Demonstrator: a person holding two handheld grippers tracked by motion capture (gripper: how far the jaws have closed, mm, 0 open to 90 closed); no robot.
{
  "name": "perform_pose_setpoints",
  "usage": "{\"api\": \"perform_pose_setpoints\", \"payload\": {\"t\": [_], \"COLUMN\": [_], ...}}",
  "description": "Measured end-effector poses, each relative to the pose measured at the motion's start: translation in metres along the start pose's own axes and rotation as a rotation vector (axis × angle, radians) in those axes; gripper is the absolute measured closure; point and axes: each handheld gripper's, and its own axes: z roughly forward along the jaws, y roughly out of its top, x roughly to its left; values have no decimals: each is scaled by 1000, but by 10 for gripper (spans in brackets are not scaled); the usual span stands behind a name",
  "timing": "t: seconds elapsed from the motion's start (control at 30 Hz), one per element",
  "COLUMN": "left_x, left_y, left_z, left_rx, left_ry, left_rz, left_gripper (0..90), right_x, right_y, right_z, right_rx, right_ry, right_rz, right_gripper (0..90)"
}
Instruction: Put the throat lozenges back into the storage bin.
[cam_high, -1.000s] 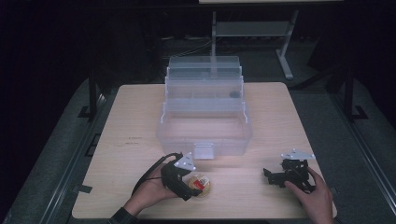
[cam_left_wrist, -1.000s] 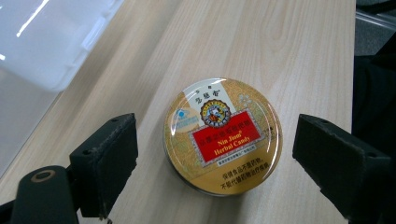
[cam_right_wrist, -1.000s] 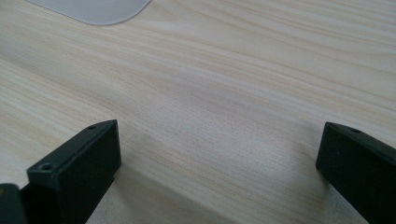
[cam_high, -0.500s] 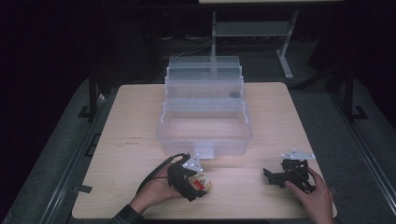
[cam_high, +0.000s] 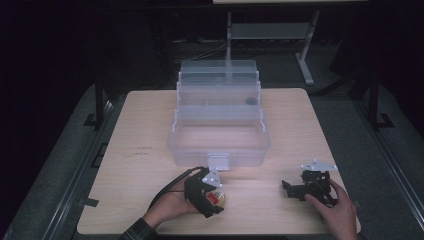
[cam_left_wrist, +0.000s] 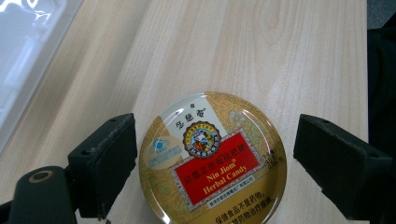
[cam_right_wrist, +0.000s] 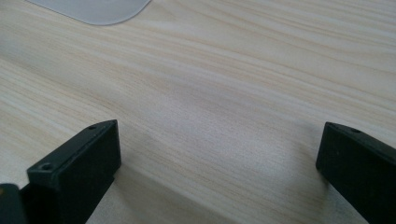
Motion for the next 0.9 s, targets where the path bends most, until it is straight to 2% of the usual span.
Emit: {"api": "perform_pose_setpoints", "payload": {"t": [0.43,0.9], "left_x": [1,1], "left_y": [-1,-3], "left_z": [9,12], "left_rx": [42,55], "left_ry": [-6,4], "left_rz": [14,12], "left_gripper": [128,149], "right_x": [0,0], "right_y": [0,0], "right_z": [0,0], "right_rx": [0,0], "right_ry": [0,0], "right_rz": [0,0], "right_gripper": [0,0]}}
